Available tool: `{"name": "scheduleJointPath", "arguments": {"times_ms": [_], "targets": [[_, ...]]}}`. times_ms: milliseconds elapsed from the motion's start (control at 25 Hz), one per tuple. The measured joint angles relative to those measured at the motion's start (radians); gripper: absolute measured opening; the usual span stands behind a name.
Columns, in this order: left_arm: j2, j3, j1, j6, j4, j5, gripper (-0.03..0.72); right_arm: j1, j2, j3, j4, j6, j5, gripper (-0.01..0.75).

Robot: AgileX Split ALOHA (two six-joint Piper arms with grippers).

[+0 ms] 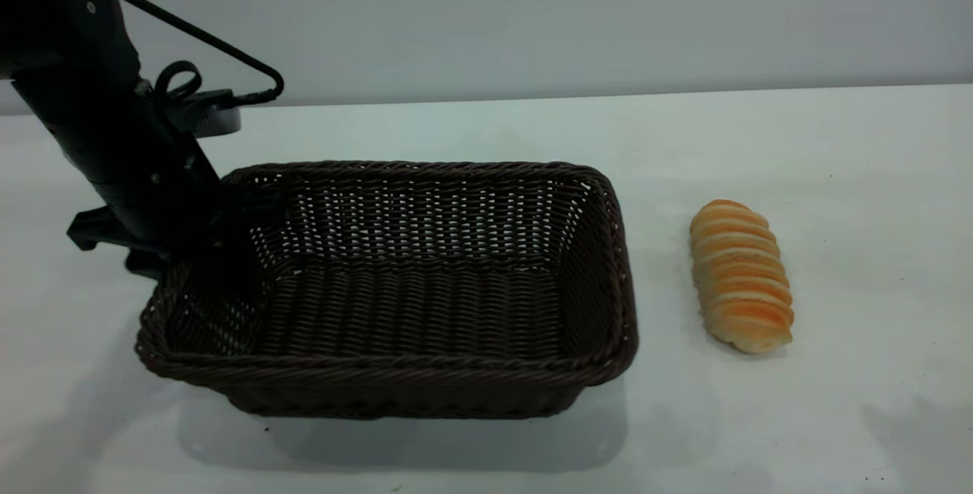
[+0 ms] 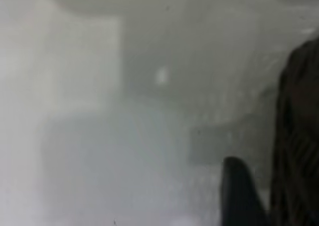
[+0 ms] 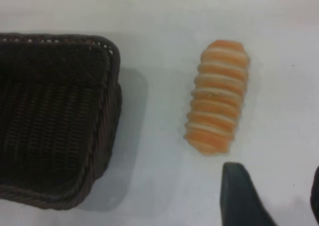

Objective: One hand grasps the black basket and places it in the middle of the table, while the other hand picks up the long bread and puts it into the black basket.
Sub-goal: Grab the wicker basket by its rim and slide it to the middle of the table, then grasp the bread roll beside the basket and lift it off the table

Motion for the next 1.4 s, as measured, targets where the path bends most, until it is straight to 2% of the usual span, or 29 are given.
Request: {"name": "scheduleJointPath", "arguments": {"times_ms": [120, 200, 760, 960, 1280, 1400], "targets": [[-0.009, 0.000, 0.000, -0.012, 0.000, 0.019, 0.580, 0.000, 0.000, 0.000, 0.000, 0.000, 0.000, 0.330], [-0.026, 0.002, 0.000, -0.013, 0.000, 0.031, 0.607, 0.000, 0.000, 0.000, 0.000, 0.000, 0.000, 0.330], [-0.251, 0.004, 0.000, -0.016, 0.001, 0.149, 0.575, 0.000, 0.048, 0.000, 0.018, -0.005, 0.004, 0.330], [-0.395, 0.004, 0.000, -0.015, 0.002, 0.158, 0.575, 0.000, 0.164, -0.017, 0.112, -0.106, -0.013, 0.335], [-0.638, 0.005, 0.000, 0.012, 0.005, 0.170, 0.575, 0.000, 0.356, -0.068, 0.426, -0.403, -0.061, 0.471], [-0.709, 0.006, 0.000, 0.015, 0.005, 0.171, 0.575, 0.023, 0.428, -0.098, 0.538, -0.509, -0.079, 0.511]]}}
